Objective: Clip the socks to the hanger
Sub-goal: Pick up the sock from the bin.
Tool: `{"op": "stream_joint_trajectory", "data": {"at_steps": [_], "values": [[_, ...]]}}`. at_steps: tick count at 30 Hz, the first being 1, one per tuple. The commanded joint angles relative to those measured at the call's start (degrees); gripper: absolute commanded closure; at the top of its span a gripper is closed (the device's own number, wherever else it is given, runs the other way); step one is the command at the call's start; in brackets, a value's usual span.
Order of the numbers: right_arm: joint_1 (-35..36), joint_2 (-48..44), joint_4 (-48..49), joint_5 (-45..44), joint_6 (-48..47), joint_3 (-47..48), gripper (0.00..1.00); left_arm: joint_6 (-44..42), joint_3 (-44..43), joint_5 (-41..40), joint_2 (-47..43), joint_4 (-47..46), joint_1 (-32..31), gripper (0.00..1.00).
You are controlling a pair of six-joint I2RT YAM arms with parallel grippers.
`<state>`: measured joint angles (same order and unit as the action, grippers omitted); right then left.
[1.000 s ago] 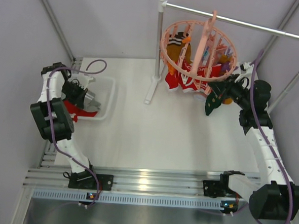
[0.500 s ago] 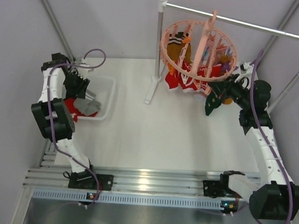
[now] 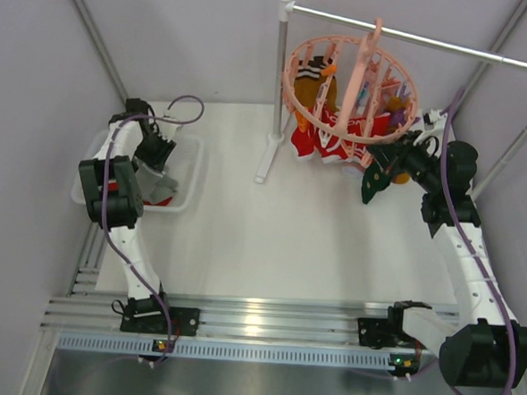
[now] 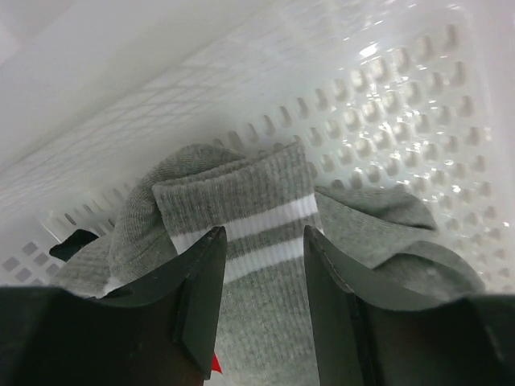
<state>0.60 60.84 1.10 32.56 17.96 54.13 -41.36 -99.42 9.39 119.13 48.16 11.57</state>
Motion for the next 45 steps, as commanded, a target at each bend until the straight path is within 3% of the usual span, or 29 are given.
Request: {"op": "stream_joint_trajectory", "data": {"at_steps": [1, 6, 7, 10, 11, 14, 34, 40, 45], "values": [[-0.2, 0.4, -0.7, -0.1, -1.2, 2.0, 1.00, 1.6, -1.7, -5.3, 1.4, -3.7, -0.5, 0.52], [-0.2, 0.3, -0.8, -0.3, -1.4, 1.9, 1.00, 2.2, -1.4, -7.5, 3.7, -4.9, -0.6, 0.58], [-0.2, 0.3, -0.7, -0.2, -1.3, 1.9, 1.00, 2.3, -1.4, -7.5, 4.0, -4.9, -0.7, 0.67], [-0.2, 0.3, -0.8, -0.2, -1.3, 1.9, 1.00, 2.6, -1.4, -6.1, 3.3, -4.9, -0.8, 0.81], [-0.2, 0.2, -0.8, -0.2, -1.3, 1.9, 1.00, 2.5, -1.1, -5.8, 3.0, -4.9, -0.9, 0.90], [-0.2, 0.1, -0.8, -0.3, -1.5, 1.9, 1.00, 2.5, -1.0, -4.3, 1.4, -4.7, -1.0, 1.00], [-0.2, 0.0, -0.2, 0.1, -1.3, 1.9, 1.00, 3.6, -1.0, 9.0, -10.3, 0.5, -2.7, 1.00], [-0.2, 0.5, 0.3, 0.3, -1.0, 2.0, 1.00, 3.2, 5.1, 8.8, -8.4, -5.4, -4.9, 1.00], [-0.2, 0.6, -0.3, 0.3, -1.3, 2.6, 1.00, 5.2, 4.3, 8.2, -2.3, -9.3, -5.2, 1.00]]}}
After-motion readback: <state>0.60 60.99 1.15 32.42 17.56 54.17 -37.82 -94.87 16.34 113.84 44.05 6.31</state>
